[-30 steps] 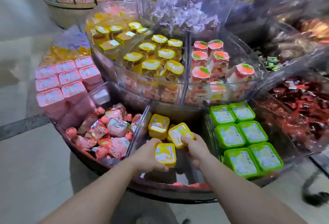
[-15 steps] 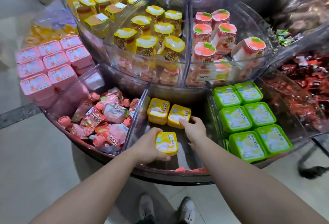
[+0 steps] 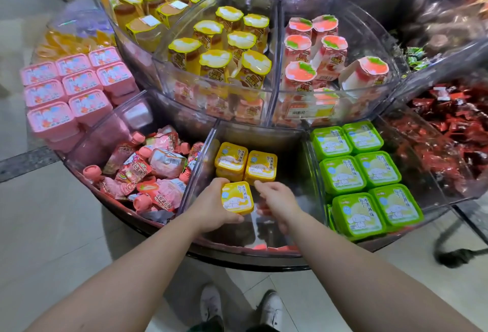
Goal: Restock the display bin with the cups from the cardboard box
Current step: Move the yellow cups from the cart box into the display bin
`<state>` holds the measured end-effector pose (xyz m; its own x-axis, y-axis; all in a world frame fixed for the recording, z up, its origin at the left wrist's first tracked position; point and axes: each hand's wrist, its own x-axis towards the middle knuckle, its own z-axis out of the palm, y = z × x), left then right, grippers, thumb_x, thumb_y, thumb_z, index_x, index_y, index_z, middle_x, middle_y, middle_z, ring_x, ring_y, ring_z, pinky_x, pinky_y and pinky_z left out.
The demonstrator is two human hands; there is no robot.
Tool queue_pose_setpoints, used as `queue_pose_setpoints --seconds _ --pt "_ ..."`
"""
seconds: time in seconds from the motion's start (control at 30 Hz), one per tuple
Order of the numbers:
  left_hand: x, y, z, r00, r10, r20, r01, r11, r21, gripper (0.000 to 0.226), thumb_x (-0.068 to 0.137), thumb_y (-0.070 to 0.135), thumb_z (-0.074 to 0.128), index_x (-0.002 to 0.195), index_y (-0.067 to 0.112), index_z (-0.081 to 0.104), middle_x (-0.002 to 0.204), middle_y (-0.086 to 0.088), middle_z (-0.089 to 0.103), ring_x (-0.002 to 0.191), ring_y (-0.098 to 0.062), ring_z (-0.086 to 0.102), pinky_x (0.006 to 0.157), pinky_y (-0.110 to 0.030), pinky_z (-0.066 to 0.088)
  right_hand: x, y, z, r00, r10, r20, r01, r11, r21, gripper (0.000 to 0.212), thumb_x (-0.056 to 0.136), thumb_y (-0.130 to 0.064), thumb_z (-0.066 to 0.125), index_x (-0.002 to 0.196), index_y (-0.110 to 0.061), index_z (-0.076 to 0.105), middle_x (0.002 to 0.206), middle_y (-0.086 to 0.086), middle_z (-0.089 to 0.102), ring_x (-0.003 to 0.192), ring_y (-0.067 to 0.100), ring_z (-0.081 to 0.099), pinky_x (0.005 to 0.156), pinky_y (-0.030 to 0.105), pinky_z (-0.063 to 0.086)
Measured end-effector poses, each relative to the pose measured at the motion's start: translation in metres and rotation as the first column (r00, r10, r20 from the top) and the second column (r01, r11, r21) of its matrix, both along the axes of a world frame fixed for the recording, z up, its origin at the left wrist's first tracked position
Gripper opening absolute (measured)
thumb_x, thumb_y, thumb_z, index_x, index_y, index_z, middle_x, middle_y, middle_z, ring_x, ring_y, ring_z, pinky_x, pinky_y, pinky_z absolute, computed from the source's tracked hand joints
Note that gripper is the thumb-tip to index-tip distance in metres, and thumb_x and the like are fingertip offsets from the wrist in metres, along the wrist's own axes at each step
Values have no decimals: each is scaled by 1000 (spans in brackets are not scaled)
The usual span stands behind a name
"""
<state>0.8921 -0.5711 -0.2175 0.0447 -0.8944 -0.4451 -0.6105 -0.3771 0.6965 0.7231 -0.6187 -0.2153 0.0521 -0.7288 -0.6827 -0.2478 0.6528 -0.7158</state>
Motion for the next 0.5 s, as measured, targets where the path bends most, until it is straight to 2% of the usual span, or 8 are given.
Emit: queue_pose_setpoints --seconds 0.07,0.1,0.17,0.23,0.3,0.37,0.43,0.5 --pt "-4 -1 0 1000 24 15 -24 999 -22 98 57 34 89 135 22 31 121 3 52 104 -13 54 85 -28 48 1 8 7 974 184 134 -199 975 101 33 86 -35 70 109 -13 61 98 6 71 73 20 65 72 33 56" --pt "-6 -2 1 999 46 25 -46 998 -32 98 58 33 88 137 21 31 121 3 51 103 -13 53 83 -26 47 2 10 8 963 218 156 -236 966 105 28 85 -29 73 106 -13 62 99 7 73 76 20 67 76 34 58" --pt "-10 -3 0 994 100 38 -98 994 -39 100 59 33 88 138 19 29 122 2 49 102 -13 51 80 -25 44 6 8 5 968 172 183 -192 976 98 21 85 -16 73 104 -11 65 98 10 74 77 20 69 77 33 60" --pt "-11 -2 -3 989 141 34 -141 990 1 104 57 35 89 139 18 27 126 -1 49 105 -15 51 82 -27 45 10 4 -2 978 56 203 -85 986 141 23 86 -7 69 109 -6 64 100 15 73 76 22 71 64 29 59" --pt "-11 0 -3 991 129 37 -131 989 66 110 58 35 89 143 17 22 133 -4 46 112 -18 50 88 -30 46 13 -2 -11 990 1 140 -25 985 172 22 88 -2 64 109 -6 62 103 18 71 79 25 73 61 29 59" --pt "-9 3 -2 991 118 69 -125 987 99 114 61 30 88 148 16 15 143 -6 39 122 -21 47 97 -33 43 14 -3 -21 998 -5 58 -8 976 216 14 89 0 60 102 -6 62 101 19 69 80 24 71 67 31 60" --pt "-8 4 1 988 114 101 -126 985 117 112 66 28 86 150 15 12 149 -8 34 130 -23 42 102 -35 39 14 2 -28 998 63 -15 -55 954 294 10 92 1 55 99 0 62 88 20 66 68 23 64 60 29 56" --pt "-7 5 4 990 56 130 -76 986 151 99 71 27 82 147 13 20 145 -9 39 127 -23 46 101 -35 42 15 6 -33 971 210 -110 -163 929 333 9 94 -7 56 98 1 57 76 16 58 59 23 57 57 31 52"
